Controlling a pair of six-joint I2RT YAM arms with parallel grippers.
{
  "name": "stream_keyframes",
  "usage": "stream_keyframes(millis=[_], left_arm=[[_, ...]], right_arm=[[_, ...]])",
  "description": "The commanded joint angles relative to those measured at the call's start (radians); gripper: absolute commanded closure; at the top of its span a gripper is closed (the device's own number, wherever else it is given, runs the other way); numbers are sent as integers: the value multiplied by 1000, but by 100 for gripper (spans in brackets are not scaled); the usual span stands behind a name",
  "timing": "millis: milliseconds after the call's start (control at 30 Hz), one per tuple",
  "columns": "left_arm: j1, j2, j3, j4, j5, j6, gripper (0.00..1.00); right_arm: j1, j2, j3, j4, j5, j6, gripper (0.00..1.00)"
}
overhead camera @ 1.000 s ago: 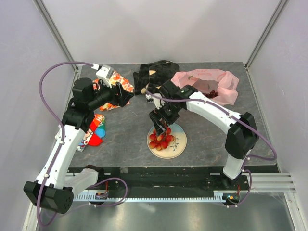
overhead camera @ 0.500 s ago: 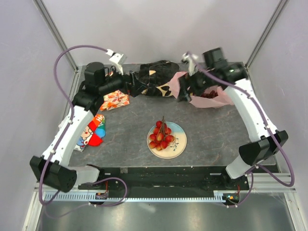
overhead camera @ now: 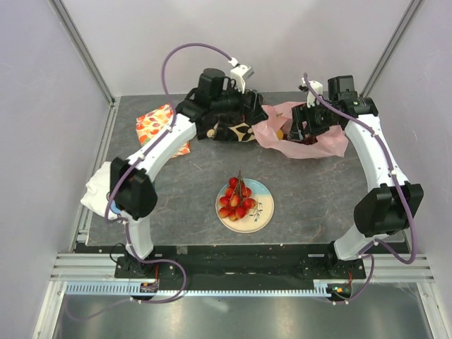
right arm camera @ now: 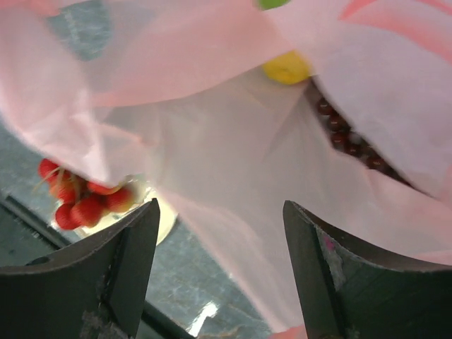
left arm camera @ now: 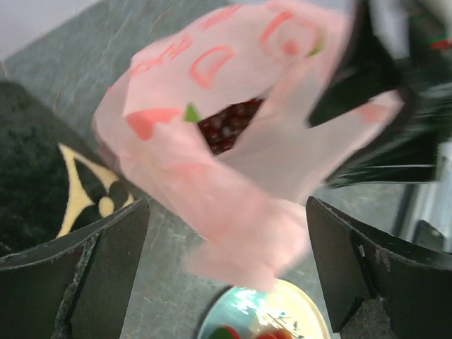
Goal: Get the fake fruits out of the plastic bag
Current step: Adjust the plastic bag at the center of the board.
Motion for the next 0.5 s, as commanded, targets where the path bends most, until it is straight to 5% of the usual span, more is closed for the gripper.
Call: stream_keyframes(millis=[0,133,167,200,467], left_arm=[[-23,104,76,-24,-102,27,11],[-30,67,32,-41,-50,34,52],[-28,53,0,-41,-30,37,80],[-28,21,-17,-42,-12,35,93],[-73,-283,-363,27,113,122,98]], right_arm=[[-62,23,-5,111,84,-4,23],[-112,20,-48,95,144,-4,24],[-112,14,-66,94,193,-16,25],[-111,7,-116,92,227,-34,26],[-114,-182,-382,0,399,-257,27]])
